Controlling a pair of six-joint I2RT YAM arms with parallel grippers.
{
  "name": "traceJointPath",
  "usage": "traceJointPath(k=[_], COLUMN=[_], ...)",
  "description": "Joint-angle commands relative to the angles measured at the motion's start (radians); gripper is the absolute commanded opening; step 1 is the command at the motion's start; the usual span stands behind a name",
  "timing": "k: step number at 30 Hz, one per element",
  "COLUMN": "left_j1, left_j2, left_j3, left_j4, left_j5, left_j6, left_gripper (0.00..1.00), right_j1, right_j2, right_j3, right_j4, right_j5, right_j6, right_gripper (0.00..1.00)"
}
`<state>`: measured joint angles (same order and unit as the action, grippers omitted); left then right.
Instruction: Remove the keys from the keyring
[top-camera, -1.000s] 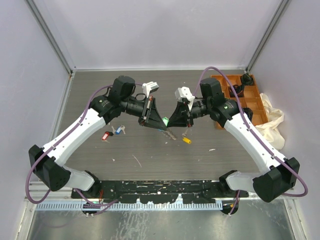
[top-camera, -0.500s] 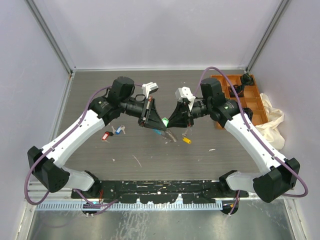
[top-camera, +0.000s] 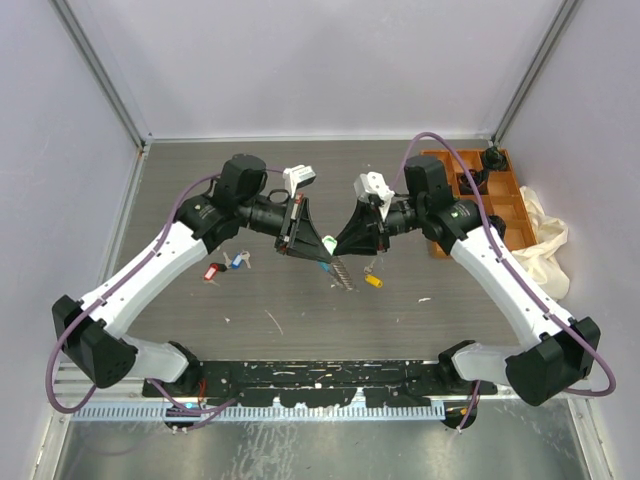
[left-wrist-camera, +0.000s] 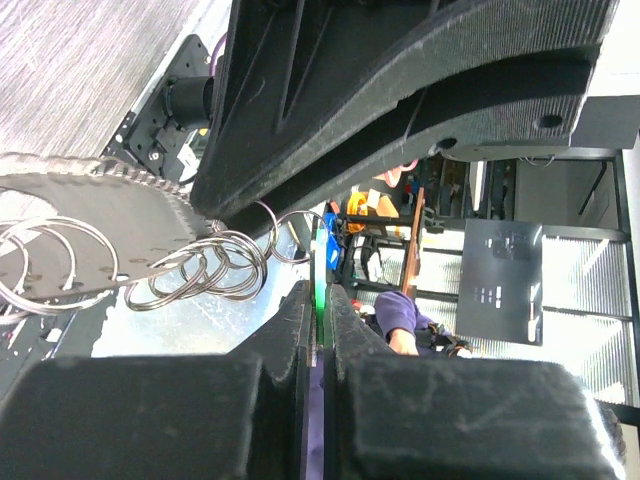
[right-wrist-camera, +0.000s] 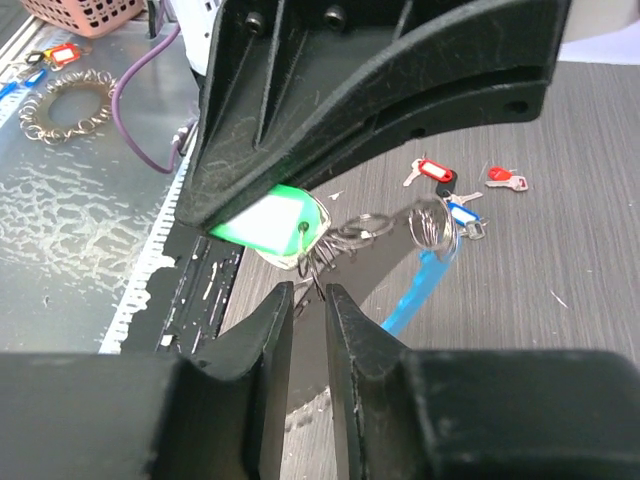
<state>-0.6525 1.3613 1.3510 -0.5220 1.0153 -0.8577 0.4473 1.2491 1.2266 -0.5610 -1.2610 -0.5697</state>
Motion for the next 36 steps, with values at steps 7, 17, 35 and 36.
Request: traceJointPath(k=[7,17,35,36], left_j1=[0.007,0.008,0.007,0.007], left_j2=[-0.063,-0.070,-0.070,-0.069], left_j3=[-0.001,-0.012,-0.016,-0.016], left_j4=[0.068,0.097,0.127,0.129], left_j5=[0.051,0.058,0.066,0.067], left_j6=[-0.019,-0.043,-0.063,-0.065], left_gripper=[0.00,0.00,0.00,0.00], right_j1=[-0.022,-0.022,-0.001,0.001], right_j2=[-0.051,-0.042,-0.024,-0.023], right_j3=[0.010,0.010,-0.010,-0.010], right_j4=[0.013,0.051,0.115,0.117], right_j5=[-0.054,-0.035,-0.073,-0.073], right_j6=[0.000,0.031,0.088,0.088], right_gripper=[0.16,0.35,0.30,0.30])
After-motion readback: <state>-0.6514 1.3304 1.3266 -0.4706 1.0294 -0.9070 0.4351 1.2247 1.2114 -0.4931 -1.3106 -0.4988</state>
